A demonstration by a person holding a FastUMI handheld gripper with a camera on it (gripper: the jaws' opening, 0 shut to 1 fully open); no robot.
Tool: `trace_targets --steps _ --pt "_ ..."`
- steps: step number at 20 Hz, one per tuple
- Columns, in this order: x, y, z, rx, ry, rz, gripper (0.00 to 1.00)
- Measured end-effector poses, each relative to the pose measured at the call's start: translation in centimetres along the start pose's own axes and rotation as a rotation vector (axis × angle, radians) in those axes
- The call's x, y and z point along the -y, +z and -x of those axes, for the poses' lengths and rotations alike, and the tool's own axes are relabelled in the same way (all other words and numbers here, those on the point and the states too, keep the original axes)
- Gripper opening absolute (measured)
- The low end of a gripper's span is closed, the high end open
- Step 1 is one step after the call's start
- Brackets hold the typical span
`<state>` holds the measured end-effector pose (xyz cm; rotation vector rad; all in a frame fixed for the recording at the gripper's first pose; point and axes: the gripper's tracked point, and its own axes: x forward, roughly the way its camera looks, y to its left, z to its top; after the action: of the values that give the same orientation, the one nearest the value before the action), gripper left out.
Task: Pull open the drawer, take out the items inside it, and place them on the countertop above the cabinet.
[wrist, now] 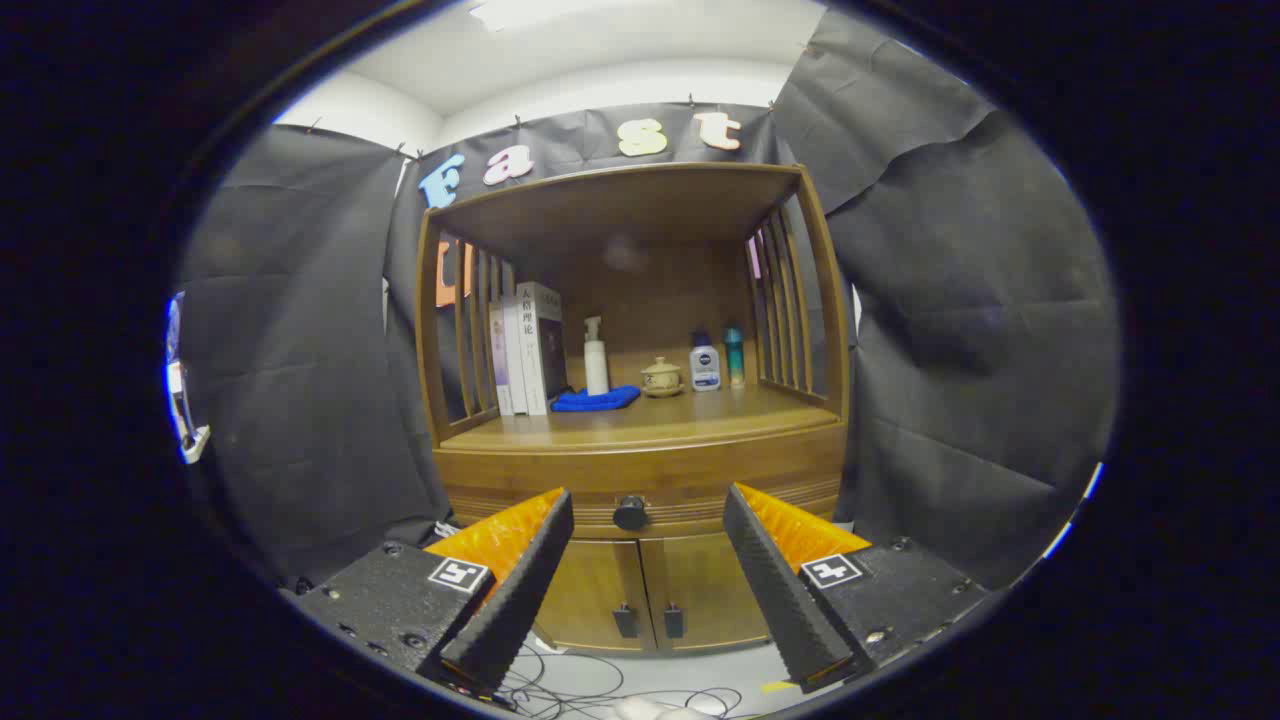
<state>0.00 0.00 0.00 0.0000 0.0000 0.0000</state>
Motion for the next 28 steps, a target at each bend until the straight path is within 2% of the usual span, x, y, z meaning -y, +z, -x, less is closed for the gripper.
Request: trace_targets --steps 14,19,22,28 --pt "0.1 0.1 0.4 0.015 -0.006 -0.002 0.99" --pt "0.2 -1.3 -0.2 0.007 -0.010 0.009 0.99" --pt "0.3 -3.9 -1.6 -0.011 -0.022 0.028 0.99" --pt "0.6 -7.2 -7.5 -0.032 -0.028 0.046 0.99"
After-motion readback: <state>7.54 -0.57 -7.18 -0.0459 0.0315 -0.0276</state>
